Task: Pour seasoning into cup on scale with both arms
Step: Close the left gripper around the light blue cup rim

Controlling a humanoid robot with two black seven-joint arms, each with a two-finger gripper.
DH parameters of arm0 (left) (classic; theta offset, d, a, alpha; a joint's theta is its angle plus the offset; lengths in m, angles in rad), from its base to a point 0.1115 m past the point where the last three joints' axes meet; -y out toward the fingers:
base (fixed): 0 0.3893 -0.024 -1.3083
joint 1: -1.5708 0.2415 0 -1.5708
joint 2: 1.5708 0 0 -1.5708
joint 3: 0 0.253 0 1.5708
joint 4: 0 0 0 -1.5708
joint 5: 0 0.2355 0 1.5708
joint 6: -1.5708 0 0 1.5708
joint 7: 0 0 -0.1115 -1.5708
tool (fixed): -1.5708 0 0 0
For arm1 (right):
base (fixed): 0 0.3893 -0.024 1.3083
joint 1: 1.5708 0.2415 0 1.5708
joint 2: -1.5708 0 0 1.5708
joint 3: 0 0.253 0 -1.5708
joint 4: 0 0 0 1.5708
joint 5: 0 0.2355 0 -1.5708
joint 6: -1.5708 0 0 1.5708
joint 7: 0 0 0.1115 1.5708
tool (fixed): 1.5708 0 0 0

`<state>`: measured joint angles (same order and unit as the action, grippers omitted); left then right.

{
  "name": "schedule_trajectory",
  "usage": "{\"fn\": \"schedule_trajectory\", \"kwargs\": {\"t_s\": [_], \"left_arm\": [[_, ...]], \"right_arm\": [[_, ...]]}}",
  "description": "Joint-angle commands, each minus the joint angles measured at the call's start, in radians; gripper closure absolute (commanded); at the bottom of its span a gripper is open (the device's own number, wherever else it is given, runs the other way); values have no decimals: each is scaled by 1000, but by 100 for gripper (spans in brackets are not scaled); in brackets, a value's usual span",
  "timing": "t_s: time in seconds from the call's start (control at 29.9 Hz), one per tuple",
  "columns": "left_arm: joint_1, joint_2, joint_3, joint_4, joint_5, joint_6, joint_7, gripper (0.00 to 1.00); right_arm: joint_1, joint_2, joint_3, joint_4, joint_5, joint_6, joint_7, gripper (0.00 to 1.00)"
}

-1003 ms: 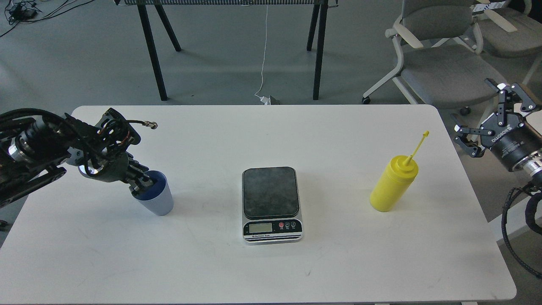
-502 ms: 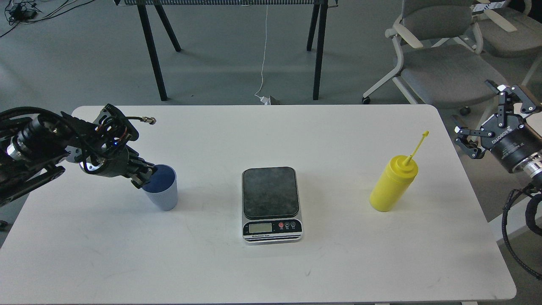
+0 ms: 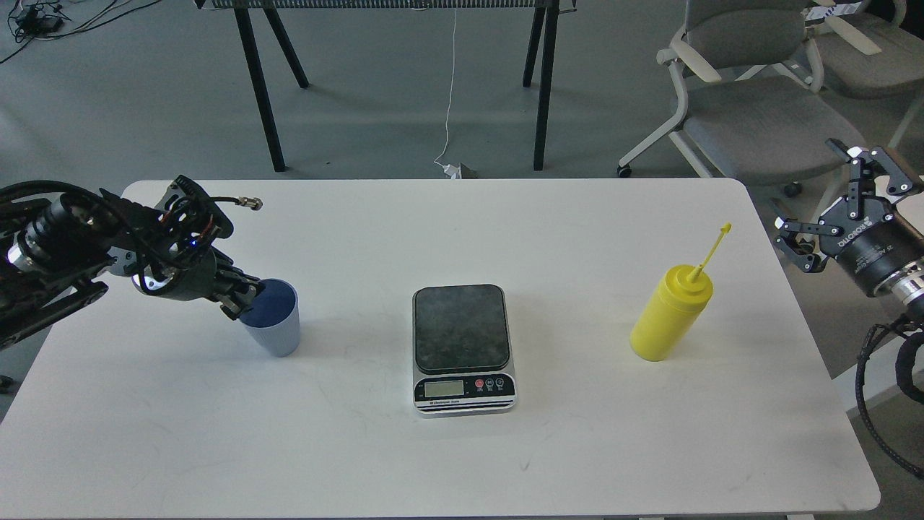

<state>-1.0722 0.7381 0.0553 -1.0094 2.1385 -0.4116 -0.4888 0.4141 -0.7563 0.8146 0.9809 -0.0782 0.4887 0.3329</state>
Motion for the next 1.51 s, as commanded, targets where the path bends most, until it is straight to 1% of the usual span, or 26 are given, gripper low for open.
{"fn": "schedule_trajectory", "kwargs": {"t_s": [0.0, 1.47], "left_arm": [[-2, 1, 0, 0, 0, -1, 0, 100], [-32, 10, 0, 2, 3, -6, 0, 100]], "right_arm": [[0, 0, 0, 1, 0, 0, 0, 1], [-2, 2, -3, 1, 0, 0, 0, 1]]}}
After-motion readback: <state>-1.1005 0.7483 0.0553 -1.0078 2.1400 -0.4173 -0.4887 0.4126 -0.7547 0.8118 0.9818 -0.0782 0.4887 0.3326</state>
